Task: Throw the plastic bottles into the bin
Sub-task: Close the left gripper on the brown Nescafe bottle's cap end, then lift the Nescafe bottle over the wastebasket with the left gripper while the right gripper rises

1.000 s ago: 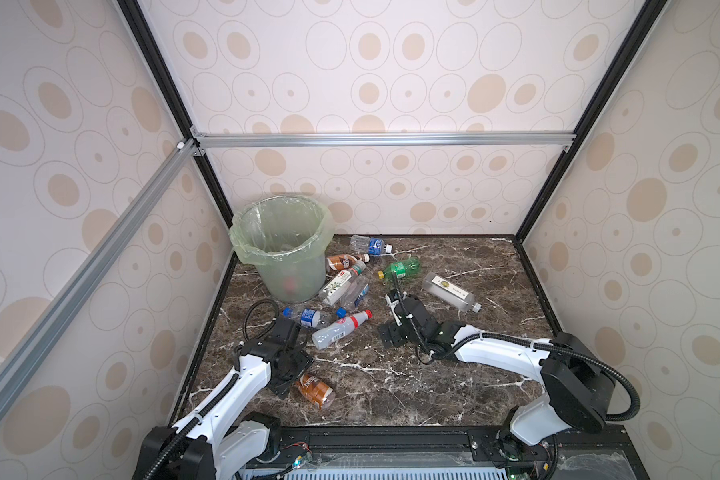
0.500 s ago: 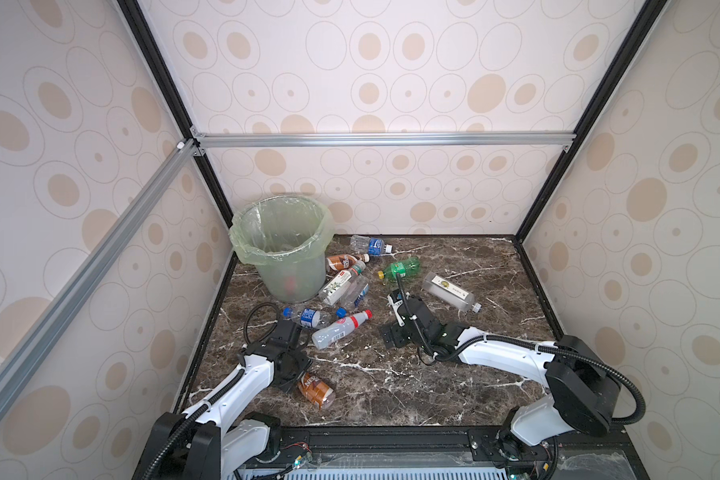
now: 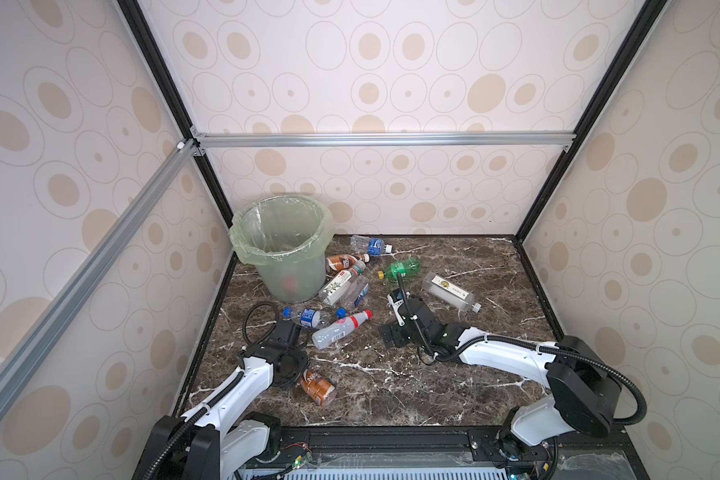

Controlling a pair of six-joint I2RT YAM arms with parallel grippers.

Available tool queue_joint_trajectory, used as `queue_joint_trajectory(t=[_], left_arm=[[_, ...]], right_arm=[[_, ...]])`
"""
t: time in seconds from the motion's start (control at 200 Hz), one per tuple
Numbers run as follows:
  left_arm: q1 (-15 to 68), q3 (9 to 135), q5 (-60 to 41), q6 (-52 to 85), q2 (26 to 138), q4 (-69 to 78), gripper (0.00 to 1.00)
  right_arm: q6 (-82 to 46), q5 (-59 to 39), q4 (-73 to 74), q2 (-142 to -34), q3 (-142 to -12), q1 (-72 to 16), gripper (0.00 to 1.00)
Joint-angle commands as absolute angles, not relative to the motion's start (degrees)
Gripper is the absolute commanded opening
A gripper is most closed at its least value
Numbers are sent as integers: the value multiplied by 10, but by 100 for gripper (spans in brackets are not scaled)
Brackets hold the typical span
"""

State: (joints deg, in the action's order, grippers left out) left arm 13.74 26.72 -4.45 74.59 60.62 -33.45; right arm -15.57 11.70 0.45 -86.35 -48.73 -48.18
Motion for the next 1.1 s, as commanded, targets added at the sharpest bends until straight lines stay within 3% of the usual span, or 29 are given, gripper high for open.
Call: queue_joint_trajectory(t=[0.0,0.375,0.79,1.095], left_arm=[[132,299,-13,713,590,-339,21],[132,428,-28,592,574,-324,17],[144,614,-39,528,597,-313,20],[146,818,-16,449,684,-277,21]], right_arm=[[-157,109,21,-856,-477,-478,100],[-159,73,38,-834,-481,-478,100],[-115,17,47,-708,-493,-478,100],[-108,12,5,-723,-586,-482,100]])
